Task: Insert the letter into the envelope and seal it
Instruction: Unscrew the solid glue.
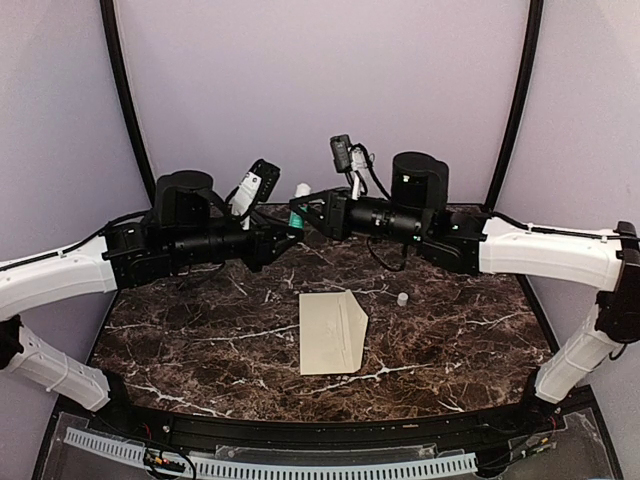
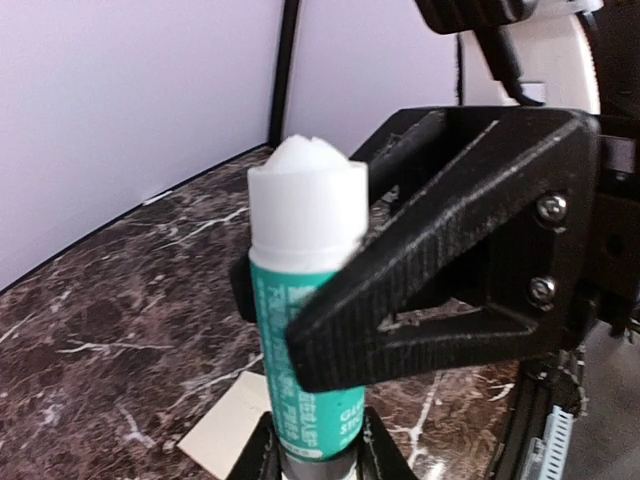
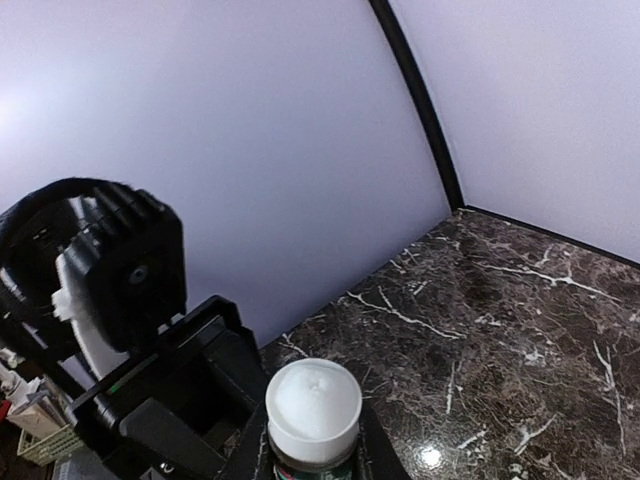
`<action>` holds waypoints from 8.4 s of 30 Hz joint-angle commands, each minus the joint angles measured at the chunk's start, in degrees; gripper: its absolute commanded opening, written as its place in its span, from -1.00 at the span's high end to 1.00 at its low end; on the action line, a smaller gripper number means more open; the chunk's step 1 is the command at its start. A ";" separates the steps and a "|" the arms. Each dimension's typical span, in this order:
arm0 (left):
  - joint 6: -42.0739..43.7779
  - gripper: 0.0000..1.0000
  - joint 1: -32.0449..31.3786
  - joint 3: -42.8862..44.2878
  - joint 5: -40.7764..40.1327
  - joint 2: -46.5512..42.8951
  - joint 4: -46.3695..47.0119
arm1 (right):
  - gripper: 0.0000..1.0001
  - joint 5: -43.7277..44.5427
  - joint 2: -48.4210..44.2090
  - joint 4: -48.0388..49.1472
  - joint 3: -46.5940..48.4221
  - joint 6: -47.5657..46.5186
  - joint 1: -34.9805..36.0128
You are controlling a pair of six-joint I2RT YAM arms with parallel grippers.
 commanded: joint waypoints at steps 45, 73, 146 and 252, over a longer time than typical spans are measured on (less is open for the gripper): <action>-7.49 1.00 7.18 -1.60 39.17 0.48 12.21 | -0.33 -27.02 -5.30 18.92 -6.97 4.71 -4.51; 1.24 1.00 5.81 -3.71 4.33 -0.71 2.67 | 1.00 -4.80 1.71 5.55 0.44 1.63 1.78; -1.12 1.00 4.40 -5.20 8.31 -2.02 7.53 | 1.00 1.51 -0.58 5.33 -2.15 0.23 3.22; -14.45 0.61 2.99 -4.42 24.25 0.55 19.91 | 0.93 -22.94 -5.06 21.19 -12.61 6.93 -3.63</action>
